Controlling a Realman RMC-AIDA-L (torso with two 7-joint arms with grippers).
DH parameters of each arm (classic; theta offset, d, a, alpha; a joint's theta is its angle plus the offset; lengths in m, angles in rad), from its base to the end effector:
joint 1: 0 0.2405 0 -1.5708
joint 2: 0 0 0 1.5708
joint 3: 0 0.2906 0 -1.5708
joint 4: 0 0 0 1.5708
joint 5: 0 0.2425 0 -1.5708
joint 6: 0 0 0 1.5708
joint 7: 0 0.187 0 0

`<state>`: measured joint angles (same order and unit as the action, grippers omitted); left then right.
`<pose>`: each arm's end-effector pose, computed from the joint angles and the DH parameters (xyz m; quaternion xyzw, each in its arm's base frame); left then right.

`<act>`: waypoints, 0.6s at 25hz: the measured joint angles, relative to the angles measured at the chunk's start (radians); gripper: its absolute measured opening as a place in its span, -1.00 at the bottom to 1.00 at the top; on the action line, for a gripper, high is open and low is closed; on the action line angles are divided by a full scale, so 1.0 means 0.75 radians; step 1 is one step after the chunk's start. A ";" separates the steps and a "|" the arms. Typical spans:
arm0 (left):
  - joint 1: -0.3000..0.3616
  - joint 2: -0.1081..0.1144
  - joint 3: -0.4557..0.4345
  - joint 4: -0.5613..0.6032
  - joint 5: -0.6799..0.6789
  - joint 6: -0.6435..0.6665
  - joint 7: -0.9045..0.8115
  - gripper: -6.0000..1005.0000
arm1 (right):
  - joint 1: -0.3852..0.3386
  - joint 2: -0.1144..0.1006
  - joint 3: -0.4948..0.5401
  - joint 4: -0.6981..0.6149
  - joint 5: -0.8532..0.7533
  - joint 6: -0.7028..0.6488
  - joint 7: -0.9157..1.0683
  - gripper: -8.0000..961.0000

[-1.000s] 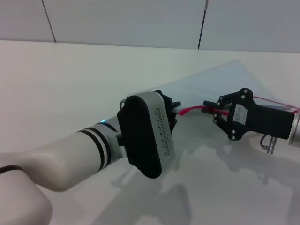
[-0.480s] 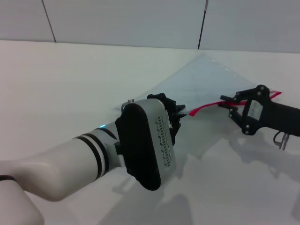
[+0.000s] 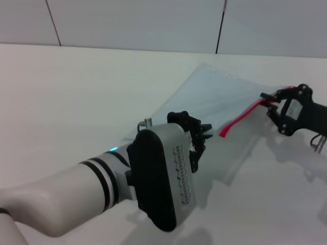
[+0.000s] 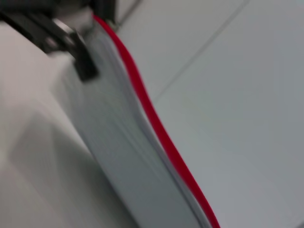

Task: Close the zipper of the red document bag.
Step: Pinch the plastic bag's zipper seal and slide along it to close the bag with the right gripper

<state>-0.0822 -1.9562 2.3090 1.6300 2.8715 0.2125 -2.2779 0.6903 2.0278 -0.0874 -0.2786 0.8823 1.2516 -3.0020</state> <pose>-0.1443 0.3215 -0.1469 -0.9003 0.2099 -0.0153 0.3811 0.3246 0.4423 -0.0629 -0.9079 -0.1680 0.0983 0.3712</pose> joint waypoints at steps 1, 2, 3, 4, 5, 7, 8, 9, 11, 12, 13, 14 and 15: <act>0.005 0.008 0.011 0.013 0.000 0.000 0.000 -0.92 | 0.000 0.000 0.035 -0.004 0.000 -0.028 0.000 -0.75; 0.009 0.014 0.019 0.024 0.000 0.000 0.000 -0.92 | 0.000 0.000 0.035 -0.004 0.000 -0.028 0.000 -0.75; 0.015 0.018 0.027 0.033 0.000 0.000 0.000 -0.92 | 0.000 0.000 0.056 -0.008 0.000 -0.047 0.000 -0.74; 0.019 0.021 0.033 0.038 0.000 -0.001 0.000 -0.92 | 0.000 0.000 0.071 -0.010 0.000 -0.061 0.000 -0.74; 0.022 0.022 0.038 0.042 0.000 -0.001 0.000 -0.92 | 0.000 0.000 0.087 -0.012 0.000 -0.075 0.000 -0.73; 0.027 0.025 0.049 0.047 0.000 -0.001 0.001 -0.93 | 0.001 0.000 0.121 -0.013 0.000 -0.106 0.000 -0.72; 0.030 0.027 0.053 0.051 0.000 -0.001 0.003 -0.93 | 0.003 0.000 0.142 -0.013 0.000 -0.126 0.000 -0.72; 0.032 0.030 0.060 0.055 0.000 -0.001 0.005 -0.93 | 0.006 0.000 0.161 -0.013 0.000 -0.145 0.000 -0.71; 0.035 0.035 0.071 0.061 0.000 -0.001 0.009 -0.93 | 0.010 0.000 0.204 -0.013 0.000 -0.187 0.000 -0.71; 0.035 0.037 0.077 0.062 0.000 -0.001 0.013 -0.93 | 0.011 0.000 0.223 -0.013 0.000 -0.203 0.000 -0.70; 0.035 0.037 0.079 0.063 0.000 -0.001 0.015 -0.93 | 0.013 0.000 0.245 -0.013 0.000 -0.217 0.000 -0.70; 0.036 0.037 0.083 0.064 0.000 -0.001 0.019 -0.93 | 0.017 0.000 0.270 -0.013 0.000 -0.236 0.000 -0.69; 0.036 0.037 0.086 0.064 0.000 -0.001 0.022 -0.93 | 0.022 0.000 0.301 -0.013 0.000 -0.253 0.000 -0.69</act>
<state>-0.0549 -1.9283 2.3737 1.6783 2.8715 0.2115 -2.2611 0.7064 2.0279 0.1381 -0.2885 0.8822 1.0616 -3.0020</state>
